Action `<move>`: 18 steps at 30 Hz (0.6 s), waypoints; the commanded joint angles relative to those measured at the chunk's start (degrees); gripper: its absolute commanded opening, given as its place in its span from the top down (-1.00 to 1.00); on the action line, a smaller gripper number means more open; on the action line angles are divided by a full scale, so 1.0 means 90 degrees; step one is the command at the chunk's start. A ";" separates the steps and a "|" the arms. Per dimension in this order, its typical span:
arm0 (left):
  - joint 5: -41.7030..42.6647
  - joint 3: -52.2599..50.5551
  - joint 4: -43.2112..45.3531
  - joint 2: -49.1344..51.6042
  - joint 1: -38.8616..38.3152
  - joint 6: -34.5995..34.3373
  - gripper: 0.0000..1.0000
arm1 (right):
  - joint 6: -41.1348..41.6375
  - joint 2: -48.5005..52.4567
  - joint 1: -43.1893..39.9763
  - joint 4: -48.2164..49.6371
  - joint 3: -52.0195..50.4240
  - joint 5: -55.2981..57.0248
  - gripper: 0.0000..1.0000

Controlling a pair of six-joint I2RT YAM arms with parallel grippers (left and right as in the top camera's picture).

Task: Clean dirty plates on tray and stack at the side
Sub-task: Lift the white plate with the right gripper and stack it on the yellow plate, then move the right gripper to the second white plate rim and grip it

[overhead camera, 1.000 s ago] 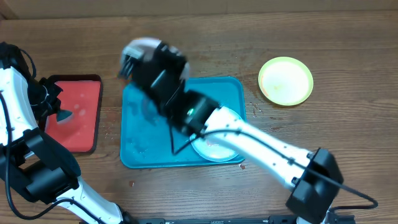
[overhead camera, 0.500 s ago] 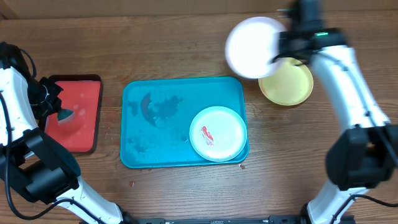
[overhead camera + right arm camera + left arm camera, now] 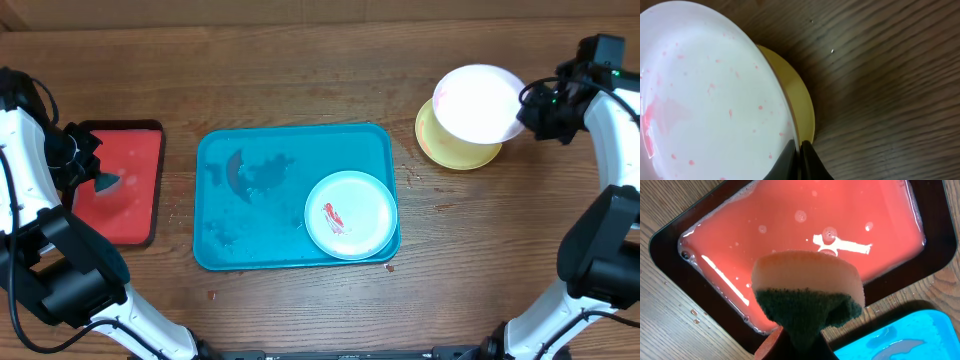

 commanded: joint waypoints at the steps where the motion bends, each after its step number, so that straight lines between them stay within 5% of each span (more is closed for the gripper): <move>1: 0.0063 0.0068 0.0005 -0.0141 -0.0017 0.0146 0.91 | 0.0070 -0.0007 0.0146 0.0279 -0.0294 -0.0002 0.92; 4: 0.0066 0.0068 0.0007 -0.0141 -0.0017 0.0146 0.92 | 0.0291 -0.0005 0.0214 0.0495 -0.0515 0.0090 0.91; 5: 0.0066 0.0068 0.0012 -0.0141 -0.0017 0.0146 0.91 | 0.0381 -0.0005 0.0245 0.0542 -0.0576 0.0092 0.59; 8: 0.0068 0.0068 0.0034 -0.0141 -0.0017 0.0143 0.92 | 0.0372 -0.0005 0.0323 0.0602 -0.0673 0.0068 0.18; 13: 0.0070 0.0068 0.0032 -0.0141 -0.0019 0.0143 0.92 | 0.0301 -0.0005 0.0580 0.0673 -0.0685 -0.0430 0.21; 18: 0.0070 0.0068 0.0032 -0.0141 -0.0019 0.0146 0.91 | -0.1360 -0.0005 0.1258 0.0838 -0.0687 -0.1936 0.21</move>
